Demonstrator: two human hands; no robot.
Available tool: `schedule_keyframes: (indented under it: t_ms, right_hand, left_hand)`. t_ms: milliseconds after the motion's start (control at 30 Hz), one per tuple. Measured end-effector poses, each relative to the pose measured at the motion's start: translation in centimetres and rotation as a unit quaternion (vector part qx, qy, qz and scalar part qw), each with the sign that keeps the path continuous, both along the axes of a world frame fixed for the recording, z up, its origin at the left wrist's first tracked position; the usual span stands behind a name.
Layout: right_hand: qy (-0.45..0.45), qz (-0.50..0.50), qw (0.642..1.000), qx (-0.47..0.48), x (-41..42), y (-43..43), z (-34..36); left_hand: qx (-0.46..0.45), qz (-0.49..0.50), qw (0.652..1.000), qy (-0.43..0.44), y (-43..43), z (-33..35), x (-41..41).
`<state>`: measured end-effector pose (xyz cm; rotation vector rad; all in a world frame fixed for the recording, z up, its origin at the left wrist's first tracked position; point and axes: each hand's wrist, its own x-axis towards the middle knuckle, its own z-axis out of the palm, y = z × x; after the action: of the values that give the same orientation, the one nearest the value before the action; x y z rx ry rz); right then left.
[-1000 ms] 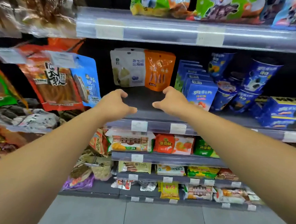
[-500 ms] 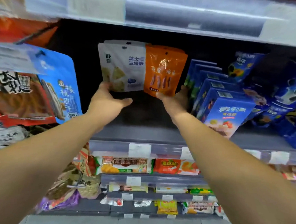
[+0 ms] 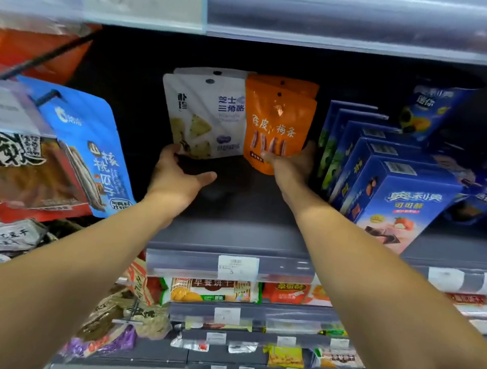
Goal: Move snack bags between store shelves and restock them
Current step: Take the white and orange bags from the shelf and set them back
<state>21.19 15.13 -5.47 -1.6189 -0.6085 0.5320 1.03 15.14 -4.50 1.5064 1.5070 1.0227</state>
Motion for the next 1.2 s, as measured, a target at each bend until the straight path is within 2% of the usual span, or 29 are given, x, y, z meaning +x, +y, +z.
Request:
schedule_keyframes:
  t_ms: [200, 400, 600, 733, 833, 967, 1200]
  right_hand:
    - [0.013, 0.022, 0.999, -0.023, -0.6, 0.6, 0.0]
    - [-0.009, -0.015, 1.000, 0.023, -1.4, -1.0, 0.5]
    - [0.001, 0.007, 0.998, 0.065, -1.1, -4.9, 0.7]
    - [0.010, 0.012, 0.999, 0.044, -1.1, -5.9, 0.6]
    - [0.005, 0.011, 0.999, 0.036, -1.3, -6.1, 0.5]
    - [0.019, 0.025, 0.999, 0.032, -1.4, -6.0, 0.1]
    - [0.025, 0.018, 0.998, 0.047, -1.8, -5.8, -0.1]
  left_hand:
    - [0.014, -0.006, 0.999, -0.031, 1.1, -0.1, 0.4]
    - [0.038, 0.012, 0.998, -0.057, 3.3, -0.5, 1.5]
    - [0.015, 0.079, 0.985, -0.154, 6.9, -0.5, 3.0]
    - [0.015, 0.133, 0.984, -0.117, 8.1, -0.7, 3.6]
    - [0.025, 0.156, 0.980, -0.120, 8.8, -0.3, 3.6]
    - [0.027, 0.136, 0.985, -0.101, 9.5, -0.3, 3.3]
    - [-0.009, 0.090, 0.982, -0.167, 8.4, -0.2, 3.5]
